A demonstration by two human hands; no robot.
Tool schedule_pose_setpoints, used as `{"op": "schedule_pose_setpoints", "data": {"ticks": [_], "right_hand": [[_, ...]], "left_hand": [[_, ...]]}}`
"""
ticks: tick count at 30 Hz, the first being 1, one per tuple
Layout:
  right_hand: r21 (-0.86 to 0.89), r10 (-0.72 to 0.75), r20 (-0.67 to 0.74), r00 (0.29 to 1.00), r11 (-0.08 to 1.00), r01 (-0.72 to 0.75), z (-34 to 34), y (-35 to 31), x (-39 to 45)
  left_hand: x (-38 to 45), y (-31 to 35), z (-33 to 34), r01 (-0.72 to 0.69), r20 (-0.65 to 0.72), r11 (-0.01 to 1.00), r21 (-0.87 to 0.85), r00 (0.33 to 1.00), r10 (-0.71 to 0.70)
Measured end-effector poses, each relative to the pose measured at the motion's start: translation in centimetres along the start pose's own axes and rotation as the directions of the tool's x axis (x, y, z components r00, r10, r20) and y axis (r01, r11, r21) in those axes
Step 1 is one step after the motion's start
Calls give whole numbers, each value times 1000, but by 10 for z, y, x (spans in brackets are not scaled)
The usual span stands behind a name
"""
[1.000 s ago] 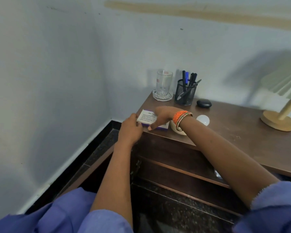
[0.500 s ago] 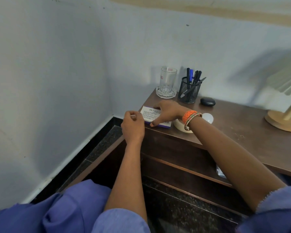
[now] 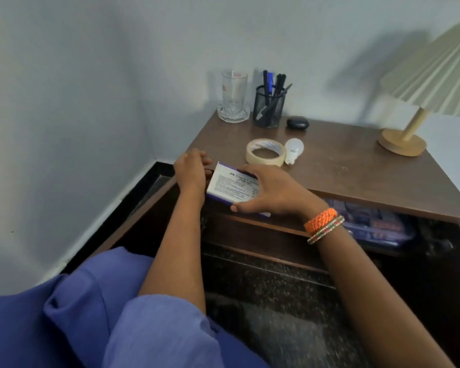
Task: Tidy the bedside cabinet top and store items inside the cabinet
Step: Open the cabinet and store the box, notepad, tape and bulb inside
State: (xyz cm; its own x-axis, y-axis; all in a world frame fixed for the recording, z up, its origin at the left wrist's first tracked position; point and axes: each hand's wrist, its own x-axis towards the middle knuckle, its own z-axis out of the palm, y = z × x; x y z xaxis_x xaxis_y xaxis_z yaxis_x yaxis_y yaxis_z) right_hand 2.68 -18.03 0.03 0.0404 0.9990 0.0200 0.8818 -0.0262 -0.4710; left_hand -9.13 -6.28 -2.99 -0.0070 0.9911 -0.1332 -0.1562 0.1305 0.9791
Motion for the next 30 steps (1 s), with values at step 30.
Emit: {"op": "schedule_pose_setpoints", "data": {"ticks": [30], "right_hand": [[-168, 317, 173, 933, 943, -289, 78, 193, 38]], "left_hand": [[-31, -136, 28, -550, 559, 148, 822, 727, -400]]}}
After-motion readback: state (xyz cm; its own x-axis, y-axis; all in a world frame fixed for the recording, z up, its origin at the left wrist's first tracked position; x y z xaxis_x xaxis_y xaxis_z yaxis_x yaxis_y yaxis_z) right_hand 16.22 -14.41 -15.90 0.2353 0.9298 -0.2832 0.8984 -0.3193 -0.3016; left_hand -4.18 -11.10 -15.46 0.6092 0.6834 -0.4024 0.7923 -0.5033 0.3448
